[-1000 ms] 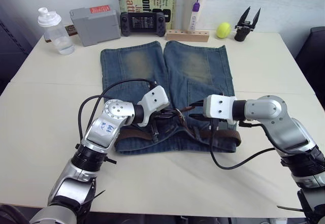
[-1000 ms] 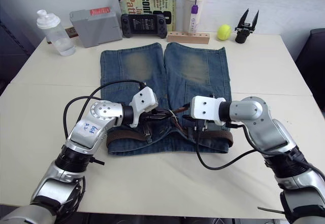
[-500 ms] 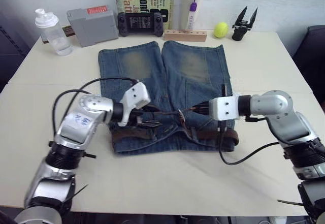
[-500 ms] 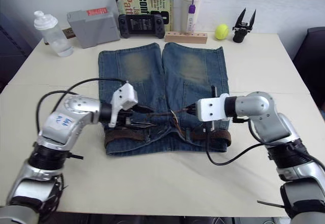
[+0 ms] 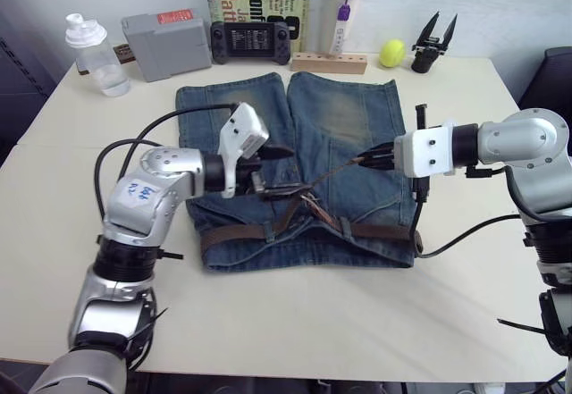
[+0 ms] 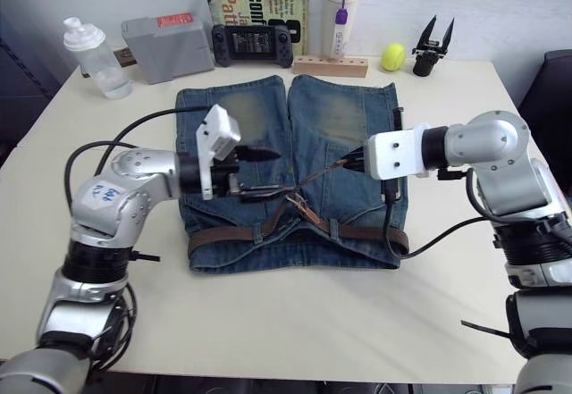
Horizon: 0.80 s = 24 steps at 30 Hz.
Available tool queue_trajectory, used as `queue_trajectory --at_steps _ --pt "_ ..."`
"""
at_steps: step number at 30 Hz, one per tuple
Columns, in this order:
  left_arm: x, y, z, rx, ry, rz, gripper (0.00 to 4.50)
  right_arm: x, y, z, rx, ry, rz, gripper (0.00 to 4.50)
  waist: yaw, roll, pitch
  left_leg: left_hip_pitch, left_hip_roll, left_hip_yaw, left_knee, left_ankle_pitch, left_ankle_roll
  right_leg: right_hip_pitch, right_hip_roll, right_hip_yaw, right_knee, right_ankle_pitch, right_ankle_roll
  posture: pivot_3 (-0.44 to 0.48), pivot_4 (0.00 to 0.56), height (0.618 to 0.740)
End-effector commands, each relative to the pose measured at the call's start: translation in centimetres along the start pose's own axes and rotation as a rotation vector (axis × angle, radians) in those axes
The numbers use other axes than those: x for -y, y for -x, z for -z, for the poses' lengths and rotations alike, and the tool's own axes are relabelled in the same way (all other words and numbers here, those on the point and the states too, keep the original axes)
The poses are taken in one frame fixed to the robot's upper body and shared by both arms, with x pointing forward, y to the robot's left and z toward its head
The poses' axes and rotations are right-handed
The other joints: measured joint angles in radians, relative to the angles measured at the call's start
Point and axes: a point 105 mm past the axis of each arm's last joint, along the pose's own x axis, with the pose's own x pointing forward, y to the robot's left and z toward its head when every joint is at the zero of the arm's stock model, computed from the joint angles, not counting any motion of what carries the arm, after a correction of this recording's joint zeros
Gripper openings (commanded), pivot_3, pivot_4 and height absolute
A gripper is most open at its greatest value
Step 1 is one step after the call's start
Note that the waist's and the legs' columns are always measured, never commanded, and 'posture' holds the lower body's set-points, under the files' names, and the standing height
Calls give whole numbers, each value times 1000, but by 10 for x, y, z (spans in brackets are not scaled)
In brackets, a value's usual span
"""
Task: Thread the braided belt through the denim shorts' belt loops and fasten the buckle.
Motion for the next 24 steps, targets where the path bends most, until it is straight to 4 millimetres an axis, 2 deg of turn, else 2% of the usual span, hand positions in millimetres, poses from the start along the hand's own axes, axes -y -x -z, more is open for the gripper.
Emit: queue_trajectory --at_steps 1,7,10,13,15,19,21,24 --pt "0 -19 -14 58 -56 -54 4478 8 -2 -16 39 -8 17 0 1 0 0 0 0 0 0 0 0 0 0 0 0 0 0 0 150 697" --pt "8 -38 -8 26 -97 -51 4478 8 -2 -15 25 -24 22 0 -2 0 0 0 0 0 0 0 0 0 0 0 0 0 0 0 150 697" --pt "13 -43 -6 15 -103 -33 3631 7 -2 -14 19 -31 31 0 -1 0 0 0 0 0 0 0 0 0 0 0 0 0 0 0 150 697" --pt "13 -43 -3 1 -108 -32 2321 6 0 -13 9 -37 39 0 -1 0 0 0 0 0 0 0 0 0 0 0 -1 0 0 0 150 697" --pt "13 -42 -4 6 -96 -30 1604 5 0 -11 0 -42 40 0 -1 0 0 0 0 0 0 0 0 0 0 0 -1 0 0 0 150 697" --pt "9 -36 -8 88 46 -4 119 4 -2 -1 -27 -76 69 0 -1 0 0 0 0 0 0 0 0 0 0 0 -1 0 0 0 150 697" --pt "9 -35 -6 102 88 4 45 3 -4 1 -30 -80 95 0 -1 0 0 0 0 0 0 0 0 0 0 0 0 0 0 0 150 697" --pt "10 -35 2 86 142 5 45 2 -1 -6 51 -205 131 0 -1 0 0 0 0 0 0 0 0 0 0 0 -1 0 0 0 150 697"
